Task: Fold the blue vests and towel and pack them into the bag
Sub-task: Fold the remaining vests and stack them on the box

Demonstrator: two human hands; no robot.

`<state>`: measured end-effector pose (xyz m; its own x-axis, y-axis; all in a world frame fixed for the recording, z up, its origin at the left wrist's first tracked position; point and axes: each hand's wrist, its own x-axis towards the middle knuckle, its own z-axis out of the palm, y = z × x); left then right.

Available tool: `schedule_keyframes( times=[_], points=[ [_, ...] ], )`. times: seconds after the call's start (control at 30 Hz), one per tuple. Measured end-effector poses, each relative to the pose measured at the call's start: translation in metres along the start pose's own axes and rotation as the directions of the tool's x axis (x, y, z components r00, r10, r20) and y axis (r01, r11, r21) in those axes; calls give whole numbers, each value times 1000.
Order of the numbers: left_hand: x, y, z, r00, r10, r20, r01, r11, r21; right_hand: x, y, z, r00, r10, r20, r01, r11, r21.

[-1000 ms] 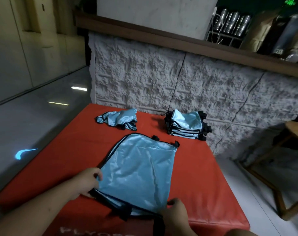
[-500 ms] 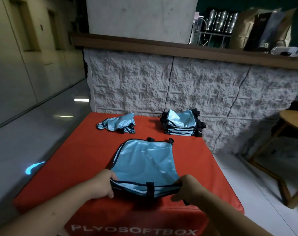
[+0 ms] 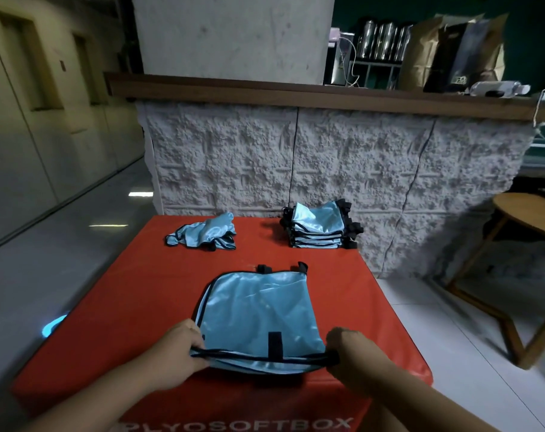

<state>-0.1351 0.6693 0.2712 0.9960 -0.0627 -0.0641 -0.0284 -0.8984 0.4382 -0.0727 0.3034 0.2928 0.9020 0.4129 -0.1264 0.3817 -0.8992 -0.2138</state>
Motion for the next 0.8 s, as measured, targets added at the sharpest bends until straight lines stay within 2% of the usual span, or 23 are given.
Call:
schedule_keyframes(
  times=[0.1,0.23,0.4,0.47,0.63,0.8],
  points=[
    [-3,-6,-3,997,42,69,-40,999,-30,-1,12,-7,994,-93,53,88,991,98],
    [-1,-9,-6,994,73,82,-63,991,-117,4,19,-14,981,-175,82,156,969,192],
    [15,-15,-4,995,93,16,-84,946,-313,26,20,-15,990,-135,46,121,965,233],
    [26,-22,0,997,71,15,-61,925,-374,41,21,-15,995,-101,20,90,946,311],
    [61,-36,6,999,3,-47,-26,876,-482,86,22,-21,997,27,68,-64,767,639],
    [101,-45,14,982,-95,-163,-12,831,-556,130,26,-23,989,50,139,-139,632,763]
  ],
)
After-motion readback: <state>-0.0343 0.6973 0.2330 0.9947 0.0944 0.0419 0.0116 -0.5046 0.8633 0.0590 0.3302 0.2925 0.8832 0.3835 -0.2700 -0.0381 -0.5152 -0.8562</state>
